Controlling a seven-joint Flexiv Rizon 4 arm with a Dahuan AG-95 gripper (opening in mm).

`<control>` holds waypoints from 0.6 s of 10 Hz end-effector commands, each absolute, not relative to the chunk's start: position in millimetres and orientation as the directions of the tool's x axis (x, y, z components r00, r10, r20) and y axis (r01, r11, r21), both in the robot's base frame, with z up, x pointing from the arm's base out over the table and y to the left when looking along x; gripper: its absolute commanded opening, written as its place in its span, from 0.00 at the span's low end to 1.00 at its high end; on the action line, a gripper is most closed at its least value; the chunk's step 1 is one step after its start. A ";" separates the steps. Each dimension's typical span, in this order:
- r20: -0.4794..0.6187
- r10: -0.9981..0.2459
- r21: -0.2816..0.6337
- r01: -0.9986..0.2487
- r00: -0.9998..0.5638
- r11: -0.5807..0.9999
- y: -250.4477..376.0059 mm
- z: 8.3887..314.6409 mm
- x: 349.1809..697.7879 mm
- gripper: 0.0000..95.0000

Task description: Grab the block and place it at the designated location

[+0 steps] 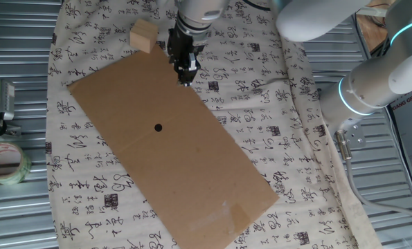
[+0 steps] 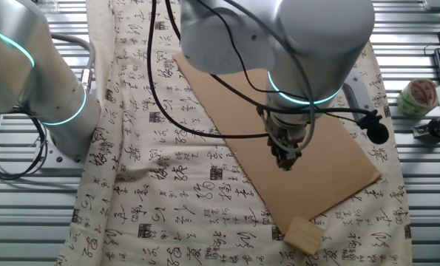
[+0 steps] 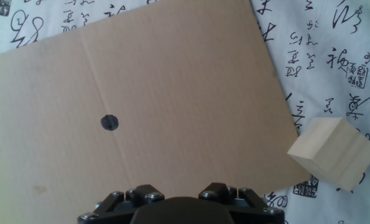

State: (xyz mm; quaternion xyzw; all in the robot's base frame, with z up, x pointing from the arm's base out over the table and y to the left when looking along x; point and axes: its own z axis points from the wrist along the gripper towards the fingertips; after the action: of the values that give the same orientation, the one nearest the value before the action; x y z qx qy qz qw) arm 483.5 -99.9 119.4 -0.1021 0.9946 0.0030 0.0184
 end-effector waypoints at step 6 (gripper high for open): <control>-0.052 -0.224 0.019 -0.225 -0.973 0.974 -112.4 115.9 481.5 0.40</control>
State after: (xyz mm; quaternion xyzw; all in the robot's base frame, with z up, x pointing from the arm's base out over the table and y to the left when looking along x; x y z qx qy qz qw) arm 481.3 -113.2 115.9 -0.1134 0.9932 0.0112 0.0231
